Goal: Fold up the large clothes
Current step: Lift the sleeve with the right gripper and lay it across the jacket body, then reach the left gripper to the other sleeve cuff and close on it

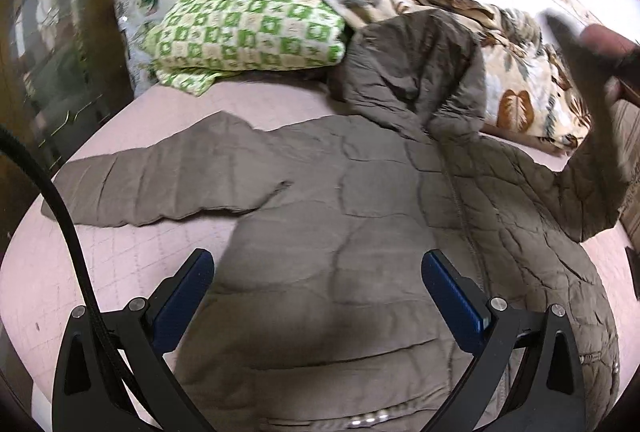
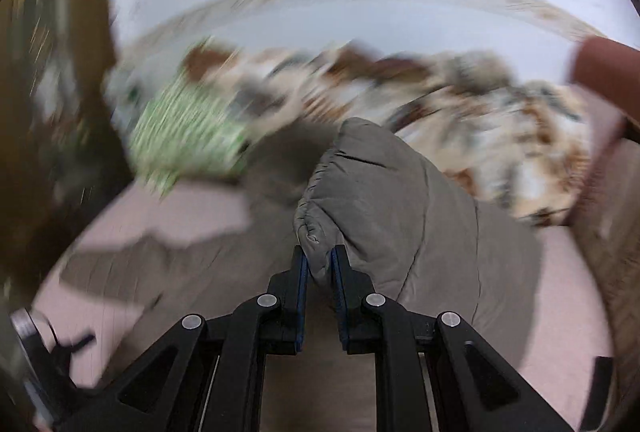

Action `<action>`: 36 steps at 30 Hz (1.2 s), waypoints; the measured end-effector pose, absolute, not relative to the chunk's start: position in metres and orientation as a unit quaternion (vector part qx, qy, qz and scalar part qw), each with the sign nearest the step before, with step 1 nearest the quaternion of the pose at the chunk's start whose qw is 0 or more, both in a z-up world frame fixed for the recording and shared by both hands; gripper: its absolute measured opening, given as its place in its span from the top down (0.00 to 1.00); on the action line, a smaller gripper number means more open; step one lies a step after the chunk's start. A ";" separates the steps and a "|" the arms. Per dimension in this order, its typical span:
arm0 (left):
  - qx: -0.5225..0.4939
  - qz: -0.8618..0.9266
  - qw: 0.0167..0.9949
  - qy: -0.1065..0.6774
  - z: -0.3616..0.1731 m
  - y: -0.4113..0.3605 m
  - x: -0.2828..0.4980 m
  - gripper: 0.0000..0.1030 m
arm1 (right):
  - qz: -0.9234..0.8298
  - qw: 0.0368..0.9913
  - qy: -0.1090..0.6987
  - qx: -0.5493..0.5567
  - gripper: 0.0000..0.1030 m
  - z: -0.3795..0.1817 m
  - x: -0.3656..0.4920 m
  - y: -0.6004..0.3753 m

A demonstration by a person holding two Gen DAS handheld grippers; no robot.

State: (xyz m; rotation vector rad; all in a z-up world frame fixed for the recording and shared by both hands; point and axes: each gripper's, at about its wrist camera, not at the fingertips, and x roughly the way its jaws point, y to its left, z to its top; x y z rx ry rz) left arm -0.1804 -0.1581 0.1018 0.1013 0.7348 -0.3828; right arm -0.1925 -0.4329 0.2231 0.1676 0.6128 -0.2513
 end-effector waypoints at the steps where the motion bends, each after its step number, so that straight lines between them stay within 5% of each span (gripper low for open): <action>1: 0.048 -0.182 0.915 0.358 0.101 -0.154 -0.179 0.00 | -0.109 0.938 0.319 0.082 0.87 0.202 -0.179 -0.414; 7: 0.034 -0.172 0.912 0.370 0.099 -0.139 -0.173 0.00 | -0.047 0.900 0.415 0.128 0.81 0.084 -0.132 -0.367; 11: 0.034 -0.177 0.912 0.369 0.099 -0.138 -0.171 0.00 | -0.014 0.900 0.413 0.138 0.73 0.087 -0.144 -0.363; 14: 0.035 -0.176 0.912 0.369 0.099 -0.141 -0.169 0.00 | 0.002 0.922 0.354 0.157 0.51 0.120 -0.173 -0.382; 15: 0.032 -0.175 0.911 0.372 0.098 -0.142 -0.168 0.00 | -0.019 0.928 0.337 0.160 0.31 0.127 -0.181 -0.391; 16: 0.030 -0.174 0.910 0.375 0.098 -0.142 -0.168 0.00 | -0.055 0.932 0.321 0.160 0.22 0.133 -0.194 -0.409; 19: 0.029 -0.171 0.907 0.384 0.094 -0.144 -0.166 0.00 | -0.164 0.914 0.344 0.141 0.22 0.116 -0.205 -0.455; 25: 0.037 -0.155 0.908 0.387 0.090 -0.143 -0.161 0.00 | -0.179 0.814 0.515 0.198 0.22 0.013 -0.189 -0.493; 36: -0.037 -0.091 0.908 0.407 0.088 -0.051 -0.113 0.00 | -0.085 0.915 0.349 0.184 0.13 0.083 -0.313 -0.429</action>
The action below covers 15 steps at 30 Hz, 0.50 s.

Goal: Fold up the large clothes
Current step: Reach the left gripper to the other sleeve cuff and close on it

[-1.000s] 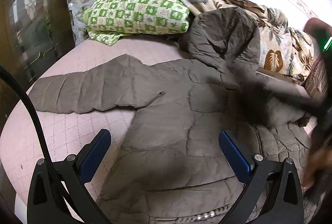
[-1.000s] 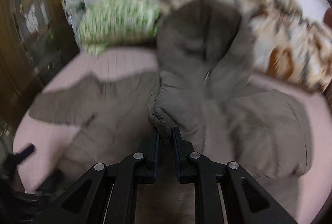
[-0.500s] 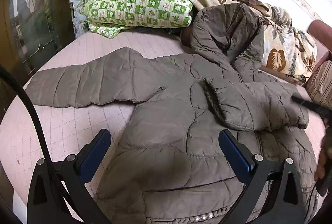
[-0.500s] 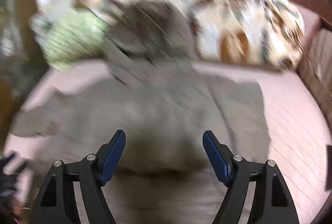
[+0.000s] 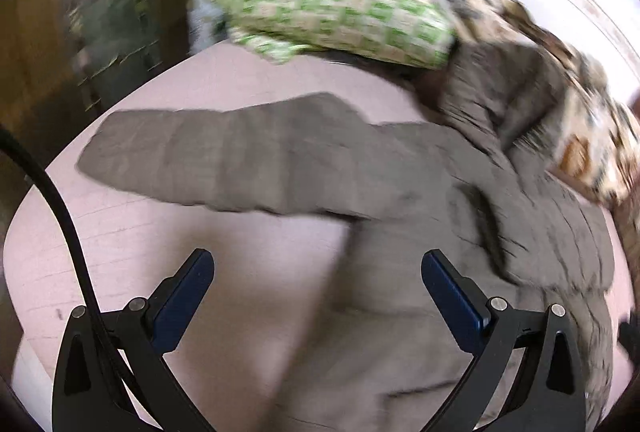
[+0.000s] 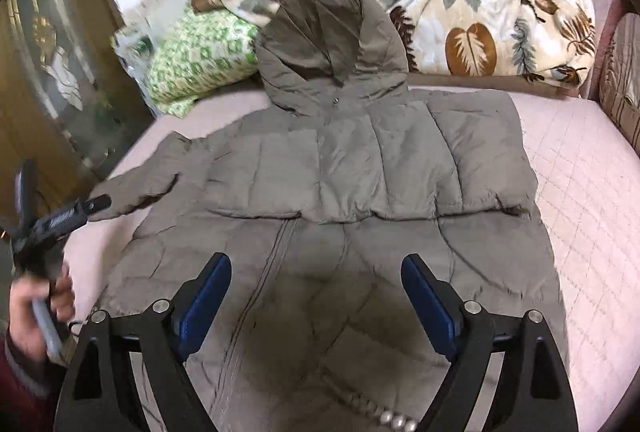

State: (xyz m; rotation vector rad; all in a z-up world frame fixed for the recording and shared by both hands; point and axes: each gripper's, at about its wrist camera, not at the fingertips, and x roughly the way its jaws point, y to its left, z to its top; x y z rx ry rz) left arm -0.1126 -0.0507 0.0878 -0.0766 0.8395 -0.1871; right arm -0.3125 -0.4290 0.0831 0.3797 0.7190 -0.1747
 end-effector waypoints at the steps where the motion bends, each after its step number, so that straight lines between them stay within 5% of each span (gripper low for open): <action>1: -0.053 -0.079 0.907 0.411 0.087 -0.033 -0.104 0.00 | -0.085 0.913 0.356 0.178 0.13 0.081 -0.313 -0.427; 5: -0.147 -0.020 0.890 0.432 0.071 0.055 -0.075 0.02 | -0.068 0.918 0.357 0.159 0.13 0.081 -0.299 -0.420; 10: -0.313 0.029 0.844 0.435 0.045 0.159 -0.055 0.28 | -0.056 0.922 0.349 0.158 0.13 0.081 -0.295 -0.417; 15: -0.357 0.023 0.838 0.412 0.035 0.193 -0.035 0.33 | -0.043 0.925 0.352 0.138 0.13 0.079 -0.292 -0.404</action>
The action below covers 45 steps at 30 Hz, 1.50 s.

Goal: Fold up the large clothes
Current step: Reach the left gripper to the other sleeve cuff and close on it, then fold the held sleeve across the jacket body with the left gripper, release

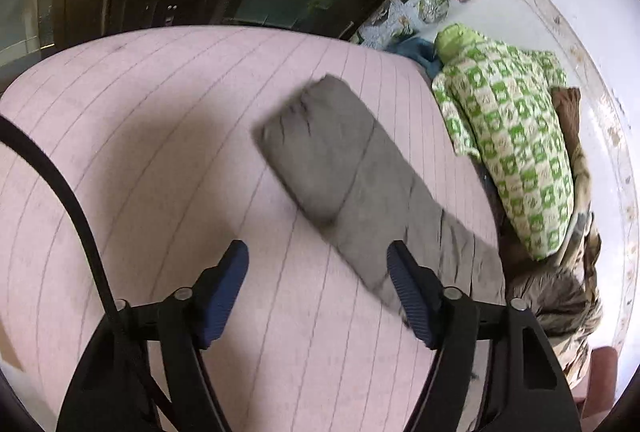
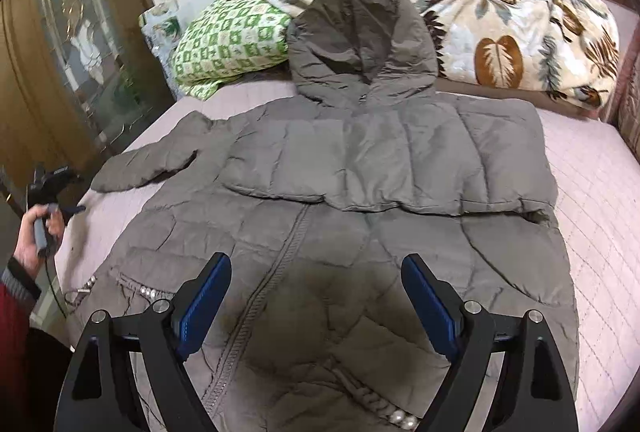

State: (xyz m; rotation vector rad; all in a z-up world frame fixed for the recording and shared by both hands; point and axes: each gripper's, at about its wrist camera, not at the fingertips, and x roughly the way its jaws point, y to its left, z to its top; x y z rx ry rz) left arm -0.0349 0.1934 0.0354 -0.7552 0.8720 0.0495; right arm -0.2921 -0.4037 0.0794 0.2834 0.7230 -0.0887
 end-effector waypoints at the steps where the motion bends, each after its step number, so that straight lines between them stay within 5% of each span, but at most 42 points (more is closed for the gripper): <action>1: -0.360 0.022 0.839 0.408 0.034 0.196 -0.030 0.33 | -0.044 0.925 0.353 0.134 0.13 0.078 -0.291 -0.402; 10: -0.398 0.020 0.848 0.350 0.007 0.208 0.021 0.37 | -0.047 0.922 0.356 0.145 0.13 0.071 -0.282 -0.406; 11: -0.399 0.023 0.849 0.345 0.005 0.207 0.025 0.49 | -0.047 0.922 0.356 0.146 0.13 0.071 -0.281 -0.406; 12: -0.398 0.031 0.851 0.343 0.004 0.207 0.027 0.73 | -0.048 0.922 0.356 0.147 0.13 0.071 -0.280 -0.407; 14: -0.411 0.032 0.843 0.345 -0.005 0.205 0.031 0.84 | -0.049 0.922 0.353 0.150 0.13 0.072 -0.279 -0.409; 21: -0.340 0.026 0.889 0.305 0.050 0.176 0.019 0.86 | -0.096 0.924 0.318 0.188 0.13 0.081 -0.294 -0.438; 35: -0.140 -0.223 0.943 0.206 0.312 -0.067 -0.092 0.85 | -0.202 0.920 0.235 0.241 0.13 0.109 -0.364 -0.511; 40: -0.108 -0.299 0.921 0.224 0.322 -0.176 -0.136 0.83 | -0.208 0.918 0.215 0.260 0.13 0.115 -0.385 -0.526; 45: -0.079 -0.363 0.882 0.289 0.270 -0.287 -0.175 0.81 | -0.219 0.917 0.205 0.261 0.13 0.119 -0.401 -0.534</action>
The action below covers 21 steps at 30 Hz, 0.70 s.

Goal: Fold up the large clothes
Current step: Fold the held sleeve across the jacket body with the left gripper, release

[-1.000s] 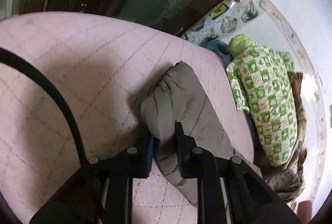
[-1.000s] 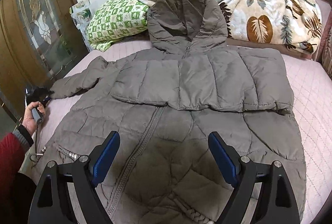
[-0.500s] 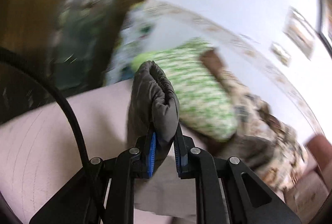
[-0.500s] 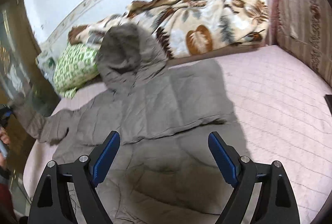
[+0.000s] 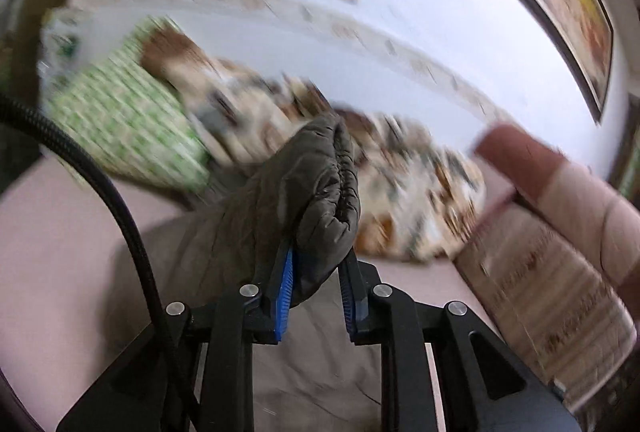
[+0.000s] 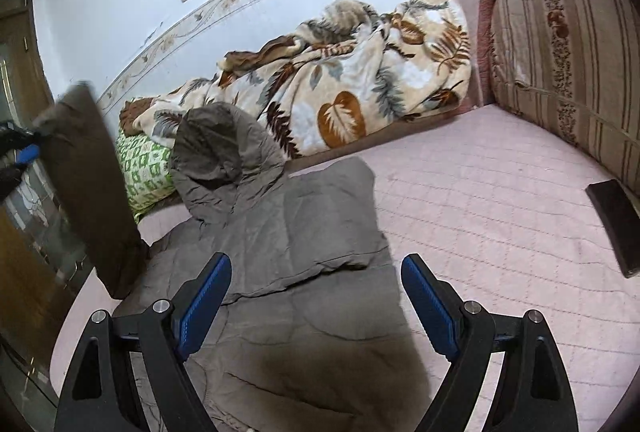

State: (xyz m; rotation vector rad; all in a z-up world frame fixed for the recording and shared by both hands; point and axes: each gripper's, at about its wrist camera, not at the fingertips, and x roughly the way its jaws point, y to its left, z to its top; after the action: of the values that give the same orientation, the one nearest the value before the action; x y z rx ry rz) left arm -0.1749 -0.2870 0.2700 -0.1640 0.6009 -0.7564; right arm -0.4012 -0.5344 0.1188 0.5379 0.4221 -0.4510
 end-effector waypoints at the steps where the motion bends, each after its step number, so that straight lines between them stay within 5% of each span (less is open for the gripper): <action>1: -0.070 -0.370 0.876 0.300 0.257 -0.305 -0.184 0.81 | -0.218 0.917 0.203 0.266 0.13 0.119 -0.405 -0.537; 5: -0.032 -0.386 0.848 0.361 0.188 -0.374 -0.208 0.76 | -0.224 0.915 0.197 0.273 0.13 0.120 -0.415 -0.544; 8: 0.002 -0.386 0.821 0.421 0.133 -0.409 -0.215 0.48 | -0.225 0.912 0.197 0.279 0.13 0.119 -0.416 -0.549; 10: 0.033 -0.382 0.795 0.470 0.107 -0.421 -0.220 0.48 | -0.230 0.911 0.200 0.276 0.13 0.118 -0.414 -0.550; 14: 0.032 -0.411 0.797 0.441 0.120 -0.396 -0.230 0.47 | -0.227 0.912 0.196 0.279 0.13 0.121 -0.410 -0.553; 17: 0.028 -0.399 0.833 0.382 0.148 -0.357 -0.217 0.28 | -0.228 0.914 0.202 0.269 0.13 0.122 -0.398 -0.550; 21: 0.046 -0.304 0.881 0.359 0.155 -0.298 -0.164 0.26 | -0.223 0.917 0.219 0.250 0.18 0.119 -0.364 -0.542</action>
State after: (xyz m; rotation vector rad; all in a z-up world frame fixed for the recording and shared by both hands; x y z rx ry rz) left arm -0.1637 -0.2976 0.1546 0.0967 0.7476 -0.6333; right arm -0.3644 -0.5420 0.1193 0.5141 0.4501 -0.4582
